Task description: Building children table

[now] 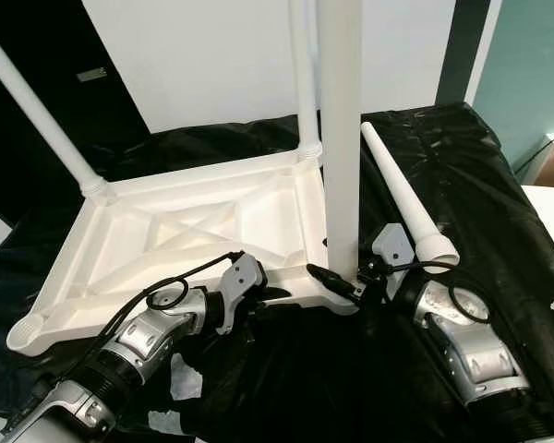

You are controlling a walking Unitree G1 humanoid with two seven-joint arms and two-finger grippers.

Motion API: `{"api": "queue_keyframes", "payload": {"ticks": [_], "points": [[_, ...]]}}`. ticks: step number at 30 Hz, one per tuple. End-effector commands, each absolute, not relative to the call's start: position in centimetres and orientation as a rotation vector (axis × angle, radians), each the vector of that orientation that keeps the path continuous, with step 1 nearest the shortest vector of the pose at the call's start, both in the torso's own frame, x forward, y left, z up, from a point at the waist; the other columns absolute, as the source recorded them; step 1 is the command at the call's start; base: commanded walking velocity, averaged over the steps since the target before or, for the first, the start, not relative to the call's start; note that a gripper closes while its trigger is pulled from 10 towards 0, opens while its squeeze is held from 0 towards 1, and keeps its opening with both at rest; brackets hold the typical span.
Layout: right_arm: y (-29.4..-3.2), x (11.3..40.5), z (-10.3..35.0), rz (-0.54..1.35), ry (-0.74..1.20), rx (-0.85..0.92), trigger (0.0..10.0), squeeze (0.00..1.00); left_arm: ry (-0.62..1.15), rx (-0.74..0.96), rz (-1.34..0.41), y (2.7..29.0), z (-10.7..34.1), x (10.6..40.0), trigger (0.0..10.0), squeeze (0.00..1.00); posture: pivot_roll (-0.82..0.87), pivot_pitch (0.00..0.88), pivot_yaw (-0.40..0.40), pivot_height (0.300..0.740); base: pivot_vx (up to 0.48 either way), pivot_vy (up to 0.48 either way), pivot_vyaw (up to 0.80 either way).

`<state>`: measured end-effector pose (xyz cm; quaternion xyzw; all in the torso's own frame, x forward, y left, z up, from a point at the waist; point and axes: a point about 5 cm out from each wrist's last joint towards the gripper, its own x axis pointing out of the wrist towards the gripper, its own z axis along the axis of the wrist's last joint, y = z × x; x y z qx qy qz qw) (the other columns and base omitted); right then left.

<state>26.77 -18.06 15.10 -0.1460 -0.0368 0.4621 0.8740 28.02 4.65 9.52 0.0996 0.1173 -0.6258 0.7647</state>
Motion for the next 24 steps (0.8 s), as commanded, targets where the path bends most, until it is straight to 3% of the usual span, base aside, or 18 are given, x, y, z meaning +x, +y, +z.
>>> {"api": "queue_keyframes", "payload": {"ticks": [1,10,11,12,13,14,19,24], "points": [[-18.6,26.5,13.6,0.988,0.031,-0.296,0.0,0.00,0.339,0.234,-1.465,4.8,8.2,27.0,0.0,0.00,-0.09,0.000,0.120,0.740,0.000,0.000,0.00],[-19.8,26.7,13.2,0.914,0.082,-0.196,0.0,0.00,0.342,0.229,-1.480,4.9,8.3,27.0,0.0,0.00,-0.10,0.000,0.123,0.740,0.000,0.000,0.00],[-18.4,26.7,12.9,0.765,-0.030,-0.165,0.0,0.00,0.343,0.229,-1.480,4.8,8.2,27.0,0.0,0.00,-0.09,0.000,0.122,0.740,0.000,0.000,0.00],[-17.7,26.8,13.0,0.648,-0.099,-0.145,0.0,0.00,0.343,0.231,-1.476,4.8,8.2,27.0,3.7,0.00,-0.09,0.000,0.122,0.740,0.000,0.000,0.00],[-17.7,26.8,13.0,0.648,-0.099,-0.145,0.0,0.00,0.343,0.231,-1.476,4.8,8.2,27.0,3.7,0.00,-0.09,0.000,0.122,0.740,0.000,0.000,0.00],[-17.1,26.7,13.0,0.514,-0.152,-0.094,0.0,0.00,0.344,0.236,-1.469,4.8,8.2,27.0,10.0,0.00,-0.09,0.000,0.121,0.740,0.000,0.000,0.00],[-14.9,25.7,12.5,0.320,-0.197,-0.032,0.0,0.00,0.346,0.245,-1.457,4.9,8.1,27.1,10.0,0.00,-0.08,0.000,0.127,0.740,0.000,0.000,0.00],[-15.3,26.3,12.6,0.284,-0.188,-0.029,0.2,0.00,0.357,0.255,-1.452,5.3,8.0,27.0,10.0,0.00,-0.08,0.000,0.133,0.740,0.000,0.000,0.00]]}}
